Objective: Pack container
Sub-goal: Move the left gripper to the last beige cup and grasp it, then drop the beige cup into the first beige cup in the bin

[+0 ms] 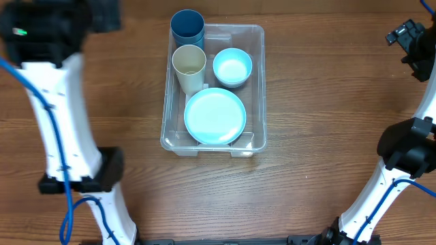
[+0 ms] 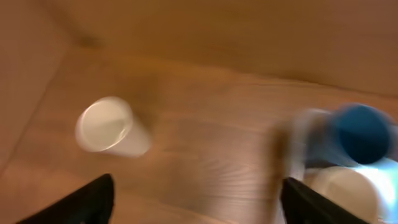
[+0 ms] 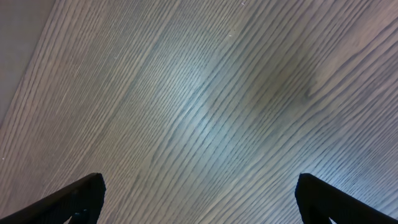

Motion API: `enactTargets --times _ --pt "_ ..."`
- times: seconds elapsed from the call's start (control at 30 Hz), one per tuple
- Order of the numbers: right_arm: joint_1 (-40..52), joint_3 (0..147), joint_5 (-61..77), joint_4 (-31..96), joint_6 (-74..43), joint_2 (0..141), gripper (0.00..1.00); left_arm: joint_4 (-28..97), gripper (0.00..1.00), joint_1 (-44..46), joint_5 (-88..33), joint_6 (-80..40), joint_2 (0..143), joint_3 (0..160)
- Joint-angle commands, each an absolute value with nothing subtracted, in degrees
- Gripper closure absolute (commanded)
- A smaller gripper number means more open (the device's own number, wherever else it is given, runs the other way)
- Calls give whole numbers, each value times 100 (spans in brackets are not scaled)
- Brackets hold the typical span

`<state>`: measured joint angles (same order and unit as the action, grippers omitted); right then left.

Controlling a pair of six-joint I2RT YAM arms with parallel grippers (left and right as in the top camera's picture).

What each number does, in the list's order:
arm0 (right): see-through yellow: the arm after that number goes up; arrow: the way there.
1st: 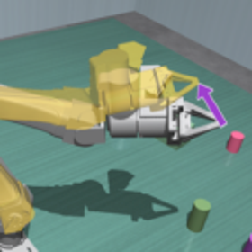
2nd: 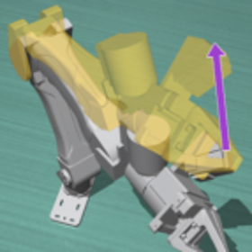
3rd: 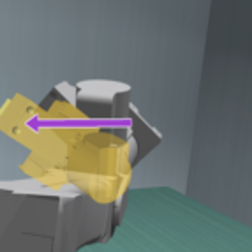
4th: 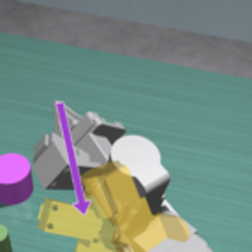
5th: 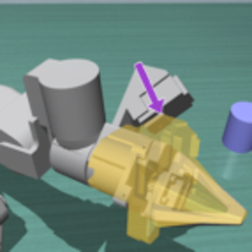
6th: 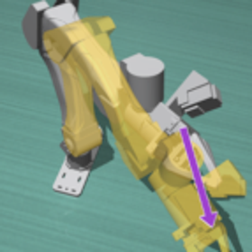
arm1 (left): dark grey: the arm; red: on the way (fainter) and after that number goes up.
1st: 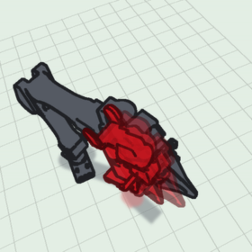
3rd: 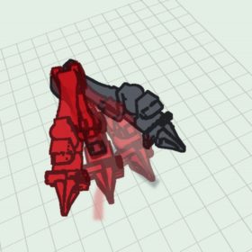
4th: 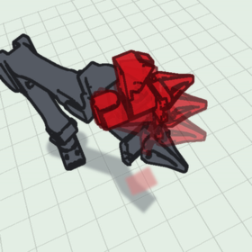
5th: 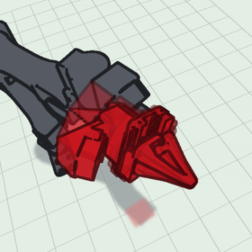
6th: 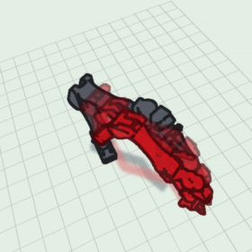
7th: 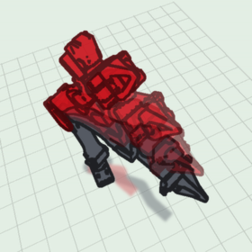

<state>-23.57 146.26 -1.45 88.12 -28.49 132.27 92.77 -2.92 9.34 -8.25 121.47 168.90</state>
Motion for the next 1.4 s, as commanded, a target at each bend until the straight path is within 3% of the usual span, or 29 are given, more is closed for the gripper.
enactTargets --times 0.0,0.1,0.23,0.63,0.7,0.73,0.8,0.87,1.13,1.37 --pt "-2355 14781 -158 8799 -2875 12956 0 9083 9 -1310 -3 -1028 12455 16295" --pt "-2355 14781 -161 8799 -2875 12956 0 8748 0 -1920 -419 -1031 12658 15659" --pt "-2353 14781 -158 8799 -2875 12956 0 8350 0 -2294 -742 -805 13144 15270" --pt "-2355 14781 -158 8799 -2875 12956 0 7835 2 -2287 -980 -617 14315 15268" --pt "-2355 14781 -158 8799 -2875 12956 0 7767 9 -2287 -1022 -620 14315 15268" --pt "-2355 14781 -158 8799 -2875 12956 0 7749 24 -2285 -1066 -622 14315 15270" --pt "-2353 14781 -158 8799 -2875 12956 0 7778 76 -2285 -1184 -646 14315 15268" --pt "-2353 14781 -158 8799 -2875 12956 0 7802 96 -2281 -1313 -746 14315 15270" --pt "-2355 14781 -158 8799 -2875 12956 0 8764 96 -2084 -923 -840 14027 15860" --pt "-2355 14781 -158 8799 -2875 12956 0 9124 96 -1444 -1468 -720 12519 16739"
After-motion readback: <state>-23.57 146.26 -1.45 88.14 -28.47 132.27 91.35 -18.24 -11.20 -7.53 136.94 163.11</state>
